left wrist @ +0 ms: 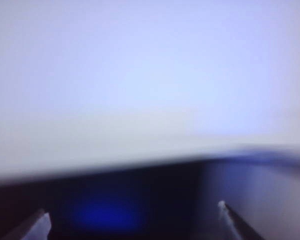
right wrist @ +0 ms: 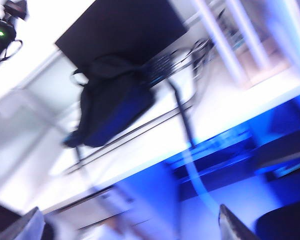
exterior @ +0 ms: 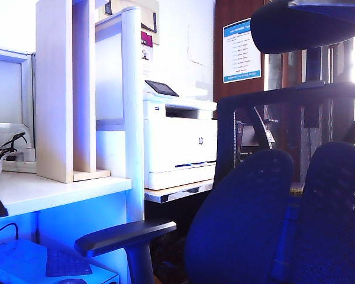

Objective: Grab the backpack from the chair and place it on the desk.

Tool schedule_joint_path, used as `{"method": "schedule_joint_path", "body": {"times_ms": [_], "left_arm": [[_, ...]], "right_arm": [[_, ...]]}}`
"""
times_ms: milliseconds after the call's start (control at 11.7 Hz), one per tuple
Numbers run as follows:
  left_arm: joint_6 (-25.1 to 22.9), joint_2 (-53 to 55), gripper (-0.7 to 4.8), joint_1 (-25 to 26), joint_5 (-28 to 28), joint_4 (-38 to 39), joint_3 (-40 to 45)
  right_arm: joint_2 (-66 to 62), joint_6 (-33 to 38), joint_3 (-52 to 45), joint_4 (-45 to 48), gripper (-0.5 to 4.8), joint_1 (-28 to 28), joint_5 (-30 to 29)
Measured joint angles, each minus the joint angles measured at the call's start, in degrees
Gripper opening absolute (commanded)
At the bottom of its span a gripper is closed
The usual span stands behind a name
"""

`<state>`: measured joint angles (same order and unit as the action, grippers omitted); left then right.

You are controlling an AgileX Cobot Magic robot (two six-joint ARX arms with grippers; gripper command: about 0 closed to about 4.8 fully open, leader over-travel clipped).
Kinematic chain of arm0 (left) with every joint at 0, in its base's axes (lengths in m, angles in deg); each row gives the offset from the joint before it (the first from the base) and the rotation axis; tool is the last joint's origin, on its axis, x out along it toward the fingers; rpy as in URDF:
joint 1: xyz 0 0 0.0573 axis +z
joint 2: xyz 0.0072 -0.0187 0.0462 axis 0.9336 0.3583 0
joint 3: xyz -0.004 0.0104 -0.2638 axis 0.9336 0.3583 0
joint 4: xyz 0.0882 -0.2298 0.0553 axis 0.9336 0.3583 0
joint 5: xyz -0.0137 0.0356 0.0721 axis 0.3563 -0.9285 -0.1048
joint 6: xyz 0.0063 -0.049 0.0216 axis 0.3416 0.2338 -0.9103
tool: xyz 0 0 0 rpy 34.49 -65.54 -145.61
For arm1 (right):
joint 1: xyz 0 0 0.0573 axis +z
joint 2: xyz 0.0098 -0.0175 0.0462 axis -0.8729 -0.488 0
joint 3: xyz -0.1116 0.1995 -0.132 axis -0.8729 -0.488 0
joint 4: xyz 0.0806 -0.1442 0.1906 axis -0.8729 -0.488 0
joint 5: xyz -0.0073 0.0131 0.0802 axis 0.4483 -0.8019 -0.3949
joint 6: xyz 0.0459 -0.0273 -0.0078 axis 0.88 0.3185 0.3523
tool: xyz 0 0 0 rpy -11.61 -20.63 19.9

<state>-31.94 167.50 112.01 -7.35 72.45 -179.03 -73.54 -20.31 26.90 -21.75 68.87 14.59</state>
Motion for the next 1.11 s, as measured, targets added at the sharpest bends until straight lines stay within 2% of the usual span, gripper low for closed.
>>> {"method": "schedule_joint_path", "body": {"times_ms": [86,171,257,342,428,513,599,684,770,856,941,1112], "left_arm": [[7.19,-0.11,4.79,-2.54,8.66,0.26,0.22],[9.03,-1.07,4.79,-6.38,14.36,1.6,0.44],[7.08,-6.14,4.79,-15.37,22.53,2.99,0.39],[4.31,-10.08,4.79,-23.8,23.06,5.2,-0.02],[2.25,-11.74,3.96,-28.5,23.12,8.44,-0.02],[-13.77,-24.85,3.96,-43.8,12.04,34.77,1.92],[-14.67,-32.11,3.96,-43.58,8.44,35.95,5.57],[-14.64,-42.88,3.93,-43.6,4.68,40.26,16.68],[-13.14,-54.31,3.93,-43.6,3.82,43.67,31.15],[-11.52,-62.27,3.36,-43.6,1.77,40.48,39.32],[-4.68,-73.92,3.35,-43.6,-1.81,33.77,58.23],[-1.73,-79.54,3.35,-43.63,-4.07,29.94,67.6]], "right_arm": [[0.0,-1.95,0.0,0.59,4.79,-0.87,0.68],[0.07,-2.89,0.0,1.51,4.79,-1.79,1.4],[0.66,-3.21,0.0,1.95,4.79,-6.32,2.12],[1.38,-3.54,0.0,1.86,4.79,-8.85,2.97],[2.4,-4.57,0.0,1.88,4.3,-9.62,2.95],[10.54,-8.66,0.07,-0.33,4.3,-15.12,6.03],[12.98,-11.41,0.07,-5.07,4.3,-16.0,6.49],[18.1,-18.53,0.07,-14.71,4.3,-16.46,10.12],[23.3,-22.64,0.07,-22.58,4.3,-16.41,15.28],[25.7,-24.3,0.07,-24.92,4.3,-16.17,16.83],[26.01,-26.1,-3.43,-25.57,4.3,-15.76,20.15],[26.08,-27.23,-10.64,-22.73,4.3,-15.5,25.14]]}}
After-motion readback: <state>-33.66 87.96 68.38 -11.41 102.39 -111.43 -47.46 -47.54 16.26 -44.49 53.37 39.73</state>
